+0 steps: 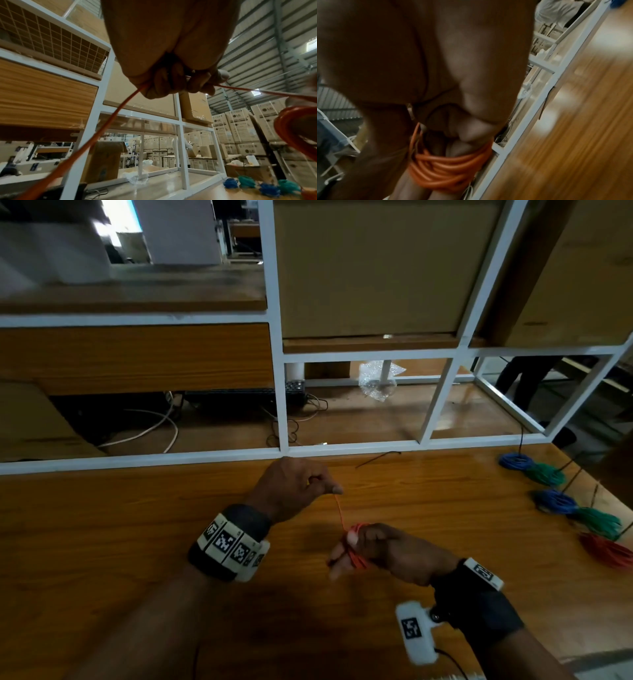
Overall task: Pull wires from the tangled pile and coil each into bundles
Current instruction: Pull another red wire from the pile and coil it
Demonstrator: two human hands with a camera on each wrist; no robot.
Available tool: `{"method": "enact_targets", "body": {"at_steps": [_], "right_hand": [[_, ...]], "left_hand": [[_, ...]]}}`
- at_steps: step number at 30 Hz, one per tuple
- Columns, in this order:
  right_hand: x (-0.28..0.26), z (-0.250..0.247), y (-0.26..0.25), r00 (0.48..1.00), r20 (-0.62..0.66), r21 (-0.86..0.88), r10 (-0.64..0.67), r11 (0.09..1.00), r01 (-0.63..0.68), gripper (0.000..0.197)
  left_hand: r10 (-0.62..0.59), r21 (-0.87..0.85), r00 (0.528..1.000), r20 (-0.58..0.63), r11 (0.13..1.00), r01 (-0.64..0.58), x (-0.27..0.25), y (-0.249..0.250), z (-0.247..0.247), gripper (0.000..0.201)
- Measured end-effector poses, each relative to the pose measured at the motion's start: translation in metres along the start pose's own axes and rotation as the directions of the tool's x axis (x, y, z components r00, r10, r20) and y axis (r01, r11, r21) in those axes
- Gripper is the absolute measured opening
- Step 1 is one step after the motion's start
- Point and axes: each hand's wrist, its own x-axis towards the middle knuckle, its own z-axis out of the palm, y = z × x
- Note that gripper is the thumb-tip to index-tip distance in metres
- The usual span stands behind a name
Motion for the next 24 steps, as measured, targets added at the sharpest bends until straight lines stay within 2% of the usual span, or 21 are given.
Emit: {"method": "enact_targets", "body": {"at_steps": [3,5,7,9,12,14,15,18,20,22,23,24], "right_hand": [[0.0,0.004,-0.004,0.986,0.088,0.133,-0.143,0.983,0.131,0.022],[-0.001,0.006,-0.008,0.972,0.114,0.256,-0.205,0.951,0.171,0.016],[-0.002,0.009,-0.013,0.951,0.136,0.411,-0.278,0.889,0.201,0.015],[-0.002,0.007,-0.017,0.922,0.105,0.579,-0.372,0.777,0.247,0.015],[0.001,0.005,-0.028,0.909,-0.017,0.788,-0.417,0.553,0.269,0.019],[0.005,0.004,-0.035,0.902,-0.089,0.855,-0.423,0.433,0.287,0.02],[0.007,0.004,-0.038,0.892,-0.113,0.869,-0.439,0.391,0.303,0.02],[0.011,0.004,-0.05,0.866,-0.213,0.864,-0.452,0.326,0.383,0.022],[0.015,0.002,-0.061,0.868,-0.297,0.879,-0.398,0.242,0.411,0.025],[0.02,-0.007,-0.063,0.848,-0.446,0.841,-0.287,0.19,0.507,0.029],[0.022,-0.011,-0.06,0.818,-0.528,0.791,-0.229,0.217,0.572,0.031],[0.025,-0.017,-0.054,0.776,-0.605,0.72,-0.178,0.294,0.629,0.034]], "left_hand": [[-0.026,-0.166,0.999,0.032,0.986,0.031,0.012,0.009,0.002,0.013],[-0.049,-0.295,0.998,0.044,0.954,0.06,0.015,0.01,0.007,0.011],[-0.061,-0.43,0.998,0.034,0.9,0.069,0.014,0.009,0.013,0.019],[-0.092,-0.536,0.996,0.006,0.84,0.081,0.012,0.009,0.022,0.019],[-0.213,-0.668,0.976,-0.039,0.732,0.133,0.007,0.008,0.035,0.014],[-0.288,-0.719,0.957,-0.026,0.67,0.182,0.004,0.001,0.042,0.013],[-0.287,-0.723,0.958,-0.018,0.665,0.185,0.003,-0.001,0.047,0.015],[-0.361,-0.69,0.932,0.039,0.665,0.287,-0.01,0.011,0.07,0.021],[-0.412,-0.664,0.902,0.126,0.641,0.386,-0.025,0.024,0.087,0.037],[-0.469,-0.654,0.871,0.149,0.614,0.442,-0.039,0.025,0.098,0.044],[-0.487,-0.668,0.863,0.136,0.598,0.443,-0.045,0.021,0.101,0.044],[-0.494,-0.677,0.86,0.126,0.591,0.439,-0.049,0.016,0.103,0.041]]}}
